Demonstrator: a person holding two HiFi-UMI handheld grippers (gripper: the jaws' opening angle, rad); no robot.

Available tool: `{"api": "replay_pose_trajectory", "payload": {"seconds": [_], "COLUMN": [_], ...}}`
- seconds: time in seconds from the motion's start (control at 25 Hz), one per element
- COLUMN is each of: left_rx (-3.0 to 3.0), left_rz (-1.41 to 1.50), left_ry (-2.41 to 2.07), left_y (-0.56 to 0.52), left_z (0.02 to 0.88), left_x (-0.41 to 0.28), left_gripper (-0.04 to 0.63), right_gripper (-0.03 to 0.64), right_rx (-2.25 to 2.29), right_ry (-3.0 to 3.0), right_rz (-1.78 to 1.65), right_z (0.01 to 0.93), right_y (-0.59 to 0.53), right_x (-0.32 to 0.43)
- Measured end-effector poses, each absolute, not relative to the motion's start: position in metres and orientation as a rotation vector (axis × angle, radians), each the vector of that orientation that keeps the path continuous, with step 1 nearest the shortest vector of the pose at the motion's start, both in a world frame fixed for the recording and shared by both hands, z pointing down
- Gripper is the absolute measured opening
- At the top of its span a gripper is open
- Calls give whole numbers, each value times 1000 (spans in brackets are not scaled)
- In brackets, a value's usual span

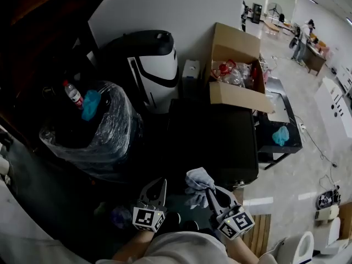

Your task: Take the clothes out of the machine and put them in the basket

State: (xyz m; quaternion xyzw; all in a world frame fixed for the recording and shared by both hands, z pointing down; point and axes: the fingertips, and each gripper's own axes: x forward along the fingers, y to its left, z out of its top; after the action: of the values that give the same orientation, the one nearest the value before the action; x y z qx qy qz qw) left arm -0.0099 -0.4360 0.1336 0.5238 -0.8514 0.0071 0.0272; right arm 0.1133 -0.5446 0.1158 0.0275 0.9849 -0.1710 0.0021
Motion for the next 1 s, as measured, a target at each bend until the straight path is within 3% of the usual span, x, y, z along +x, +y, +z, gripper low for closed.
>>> {"api": "replay_pose_trajectory", "payload": {"seconds": [1.0], "left_rx": [692], "left_rz": [-8], "left_ry": [-3060], "left_y": [-189], "left_z": [105], "left_x": [11], "left_gripper": [20], "right_gripper": [35], "right_rx": [1014], "right_ry": [2982], "right_rz": [-487], "right_z": [88], "right_y": [-370], "right_x": [50]}}
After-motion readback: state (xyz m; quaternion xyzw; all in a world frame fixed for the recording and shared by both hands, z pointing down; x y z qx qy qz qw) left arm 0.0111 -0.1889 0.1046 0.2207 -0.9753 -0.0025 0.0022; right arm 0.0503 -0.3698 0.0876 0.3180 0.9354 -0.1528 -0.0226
